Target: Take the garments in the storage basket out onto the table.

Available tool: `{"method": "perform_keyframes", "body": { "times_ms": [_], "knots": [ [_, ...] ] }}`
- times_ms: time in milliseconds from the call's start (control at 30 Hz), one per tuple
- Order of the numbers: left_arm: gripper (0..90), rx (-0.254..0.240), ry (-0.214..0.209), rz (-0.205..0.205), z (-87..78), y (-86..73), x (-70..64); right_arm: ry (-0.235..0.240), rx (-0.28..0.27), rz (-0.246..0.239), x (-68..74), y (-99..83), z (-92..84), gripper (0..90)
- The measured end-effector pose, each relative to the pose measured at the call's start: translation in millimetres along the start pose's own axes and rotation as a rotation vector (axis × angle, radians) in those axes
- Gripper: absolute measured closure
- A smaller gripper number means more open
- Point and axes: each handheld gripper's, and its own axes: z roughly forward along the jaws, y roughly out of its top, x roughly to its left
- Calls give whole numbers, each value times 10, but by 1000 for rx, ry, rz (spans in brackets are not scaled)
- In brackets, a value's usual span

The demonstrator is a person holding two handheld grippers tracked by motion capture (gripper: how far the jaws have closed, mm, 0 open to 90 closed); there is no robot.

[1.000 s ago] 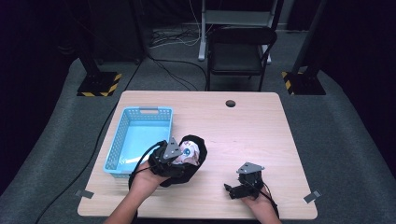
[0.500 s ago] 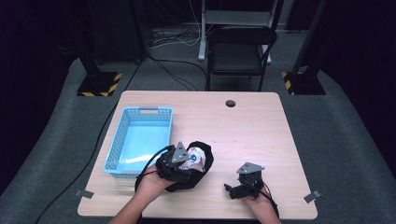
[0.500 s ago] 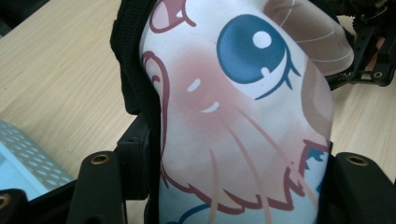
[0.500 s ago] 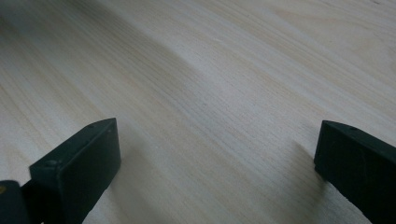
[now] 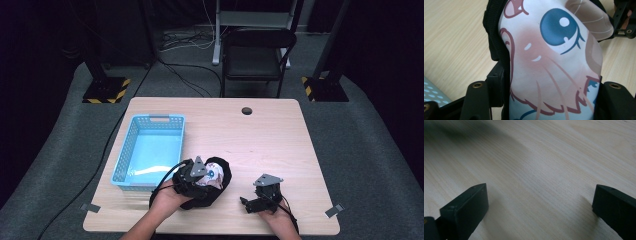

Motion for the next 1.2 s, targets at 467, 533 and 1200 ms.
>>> {"method": "perform_keyframes", "body": {
  "times_ms": [467, 533, 1200],
  "knots": [
    [383, 16, -26, -15, 89, -32, 3, 0, -1, 0, -1, 0, 0, 0],
    [383, 22, -25, -19, 109, -44, 12, 0, 0, 1, 0, 0, 0, 0],
    [383, 44, -39, -57, 247, -119, 51, 0, -1, 0, -1, 0, 0, 0]
  ]
}}
